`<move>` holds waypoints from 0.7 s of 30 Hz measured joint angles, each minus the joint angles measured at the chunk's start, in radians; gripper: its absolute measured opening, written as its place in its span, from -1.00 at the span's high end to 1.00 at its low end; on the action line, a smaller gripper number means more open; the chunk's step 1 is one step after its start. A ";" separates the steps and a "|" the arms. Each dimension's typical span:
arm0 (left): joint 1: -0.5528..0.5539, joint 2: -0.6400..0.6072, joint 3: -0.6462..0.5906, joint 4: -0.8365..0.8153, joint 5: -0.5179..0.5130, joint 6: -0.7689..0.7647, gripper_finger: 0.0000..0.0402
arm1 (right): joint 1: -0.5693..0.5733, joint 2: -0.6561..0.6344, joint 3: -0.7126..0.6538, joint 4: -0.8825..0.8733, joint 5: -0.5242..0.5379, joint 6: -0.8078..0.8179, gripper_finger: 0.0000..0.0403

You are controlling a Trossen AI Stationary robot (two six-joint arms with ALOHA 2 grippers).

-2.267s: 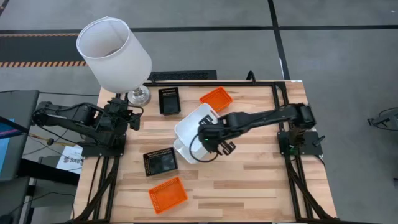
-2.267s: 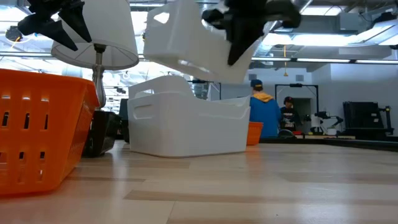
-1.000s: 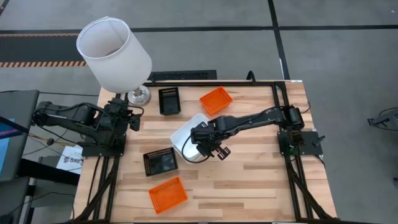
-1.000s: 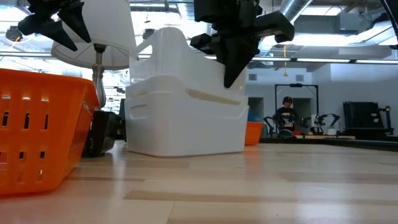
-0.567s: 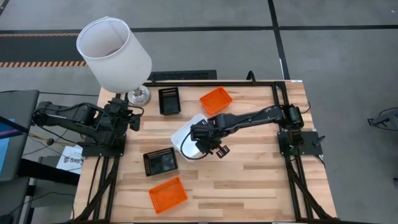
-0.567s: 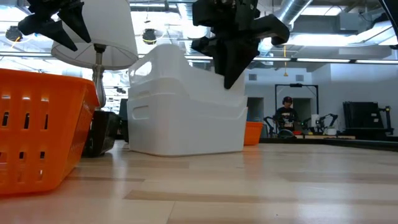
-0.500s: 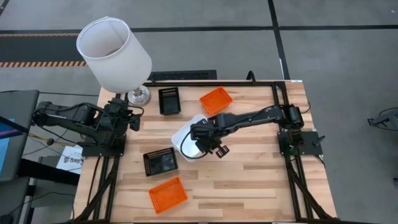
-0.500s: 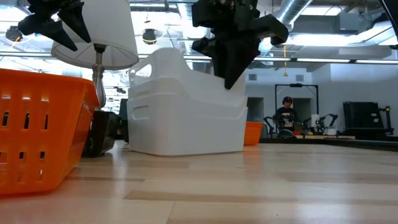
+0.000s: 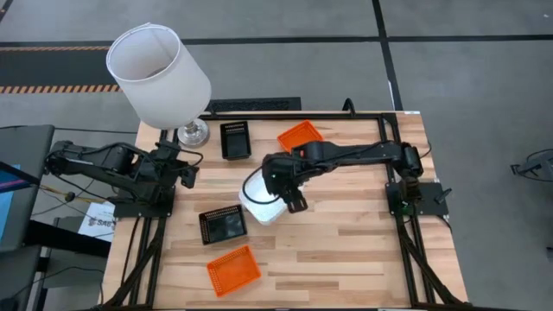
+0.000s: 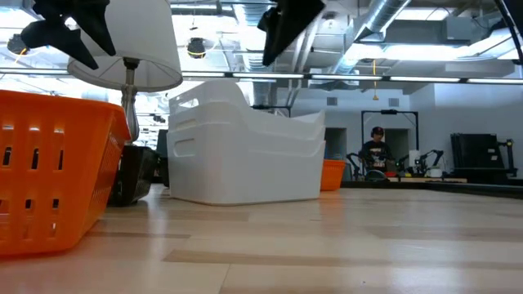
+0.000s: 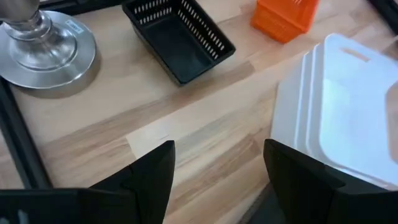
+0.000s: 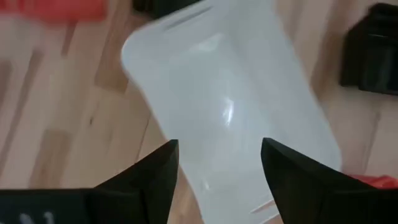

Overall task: Stack baskets by color
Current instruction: Move the stacked bins to the top

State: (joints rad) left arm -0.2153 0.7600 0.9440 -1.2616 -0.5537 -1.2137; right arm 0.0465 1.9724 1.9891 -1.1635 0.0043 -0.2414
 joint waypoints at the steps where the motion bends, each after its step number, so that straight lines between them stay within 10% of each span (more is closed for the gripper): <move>1: 0.000 0.007 0.000 -0.001 0.000 0.000 -0.16 | -0.004 0.000 0.005 0.012 0.003 0.028 -0.22; 8: 0.000 0.111 0.000 0.015 0.024 0.011 -0.16 | -0.025 0.011 0.006 0.183 0.017 0.282 -0.19; 13: 0.000 0.185 0.000 0.028 0.075 0.050 -0.16 | -0.026 0.025 -0.030 0.120 0.235 0.487 -0.19; 21: 0.000 0.223 0.000 0.027 0.069 0.065 -0.16 | -0.077 0.107 -0.033 -0.082 0.257 0.611 -0.19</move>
State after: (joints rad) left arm -0.2156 0.9833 0.9436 -1.2343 -0.4851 -1.1485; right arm -0.0306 2.0791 1.9556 -1.2453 0.2609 0.3697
